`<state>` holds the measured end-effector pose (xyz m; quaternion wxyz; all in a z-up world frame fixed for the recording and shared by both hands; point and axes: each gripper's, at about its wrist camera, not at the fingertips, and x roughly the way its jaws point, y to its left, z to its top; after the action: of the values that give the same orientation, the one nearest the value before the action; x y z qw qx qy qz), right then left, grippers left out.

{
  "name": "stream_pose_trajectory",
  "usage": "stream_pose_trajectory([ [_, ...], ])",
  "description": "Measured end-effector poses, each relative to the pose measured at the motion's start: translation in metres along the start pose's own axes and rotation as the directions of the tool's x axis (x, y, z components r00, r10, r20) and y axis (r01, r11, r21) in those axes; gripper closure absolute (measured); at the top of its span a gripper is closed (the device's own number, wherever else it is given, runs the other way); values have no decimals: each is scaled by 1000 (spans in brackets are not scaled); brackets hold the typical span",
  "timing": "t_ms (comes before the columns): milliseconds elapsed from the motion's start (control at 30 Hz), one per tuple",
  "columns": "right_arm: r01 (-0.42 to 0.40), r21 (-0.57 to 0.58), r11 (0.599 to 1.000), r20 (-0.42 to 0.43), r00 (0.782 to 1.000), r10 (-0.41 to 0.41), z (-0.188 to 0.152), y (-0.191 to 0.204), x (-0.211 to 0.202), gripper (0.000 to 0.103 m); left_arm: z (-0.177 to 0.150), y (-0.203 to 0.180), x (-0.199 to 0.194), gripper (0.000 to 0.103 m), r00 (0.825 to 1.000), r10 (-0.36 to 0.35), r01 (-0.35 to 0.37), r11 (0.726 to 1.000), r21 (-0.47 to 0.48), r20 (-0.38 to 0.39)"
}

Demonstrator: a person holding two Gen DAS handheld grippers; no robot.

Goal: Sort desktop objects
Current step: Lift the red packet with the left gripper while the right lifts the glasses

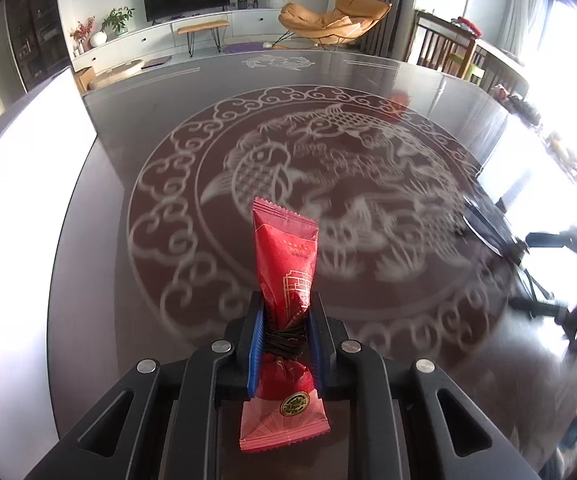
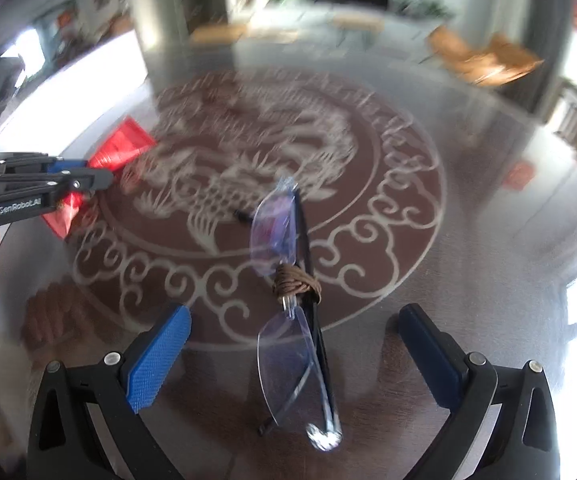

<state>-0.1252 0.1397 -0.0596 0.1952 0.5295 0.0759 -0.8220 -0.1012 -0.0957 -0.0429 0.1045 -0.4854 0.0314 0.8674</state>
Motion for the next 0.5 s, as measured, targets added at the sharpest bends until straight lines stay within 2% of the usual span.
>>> stream_pose_trajectory([
  [33,-41,30,999,-39,998,42,6,-7,-3,9,-6,-1,-3,84,1000,-3,3,1000,4,4],
  [67,-60,60,996,-69,996,64,14,-15,-7,22,-10,-2,-5,84,1000,-6,6,1000,7,7],
  [133,-53,82,995,-95,994,61,27,-20,-13,32,-15,-2,-8,84,1000,-23,23,1000,-1,4],
  [233,-32,53,998,-141,989,39,40,-10,-10,33,-21,-5,-13,84,999,-52,52,998,-19,3],
  [300,-16,-1,1000,-175,984,16,44,5,-4,41,-25,-6,-15,84,999,-52,52,999,-13,9],
  [367,7,-70,998,-194,981,-20,41,18,5,61,-29,-5,-15,84,998,-53,53,999,-12,17],
  [400,24,-94,995,-200,979,-43,40,22,8,66,-33,-3,-16,84,998,-56,56,998,-19,21],
  [467,62,-113,992,-175,981,-81,39,27,7,86,-33,-2,-19,84,997,-70,71,997,-42,28],
  [500,55,-96,994,-171,983,-71,38,27,5,87,-33,-1,-21,85,996,-76,78,996,-52,38],
])
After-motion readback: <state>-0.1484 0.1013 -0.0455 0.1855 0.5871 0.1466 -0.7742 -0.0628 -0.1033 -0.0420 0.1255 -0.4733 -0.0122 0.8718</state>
